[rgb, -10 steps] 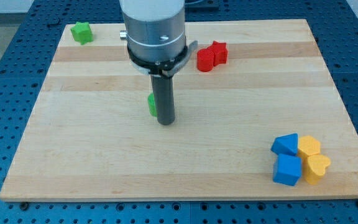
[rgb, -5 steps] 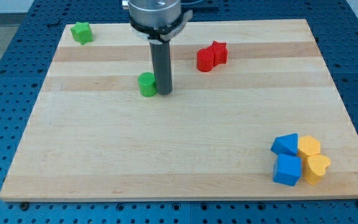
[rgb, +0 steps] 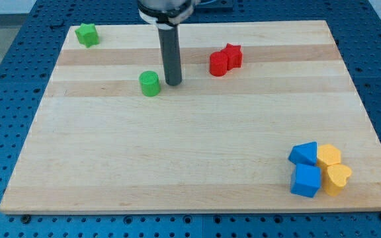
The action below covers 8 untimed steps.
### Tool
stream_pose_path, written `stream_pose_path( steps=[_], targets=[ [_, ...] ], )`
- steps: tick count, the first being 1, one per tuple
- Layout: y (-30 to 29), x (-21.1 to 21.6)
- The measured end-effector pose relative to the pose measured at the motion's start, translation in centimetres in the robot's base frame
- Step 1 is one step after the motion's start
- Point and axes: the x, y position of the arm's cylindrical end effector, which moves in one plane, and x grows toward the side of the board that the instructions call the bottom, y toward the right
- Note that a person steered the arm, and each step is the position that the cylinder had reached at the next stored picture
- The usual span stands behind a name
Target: Push the green circle closer to the green star
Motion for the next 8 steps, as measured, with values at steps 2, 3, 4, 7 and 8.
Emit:
stream_pose_path(
  steps=[2, 3, 4, 7, 8],
  targets=[
    [-2.8, 1.4],
    [-5.4, -0.6],
    [-8.2, -2.5],
    [-11.6, -1.6],
    [-13.1, -5.0]
  ],
)
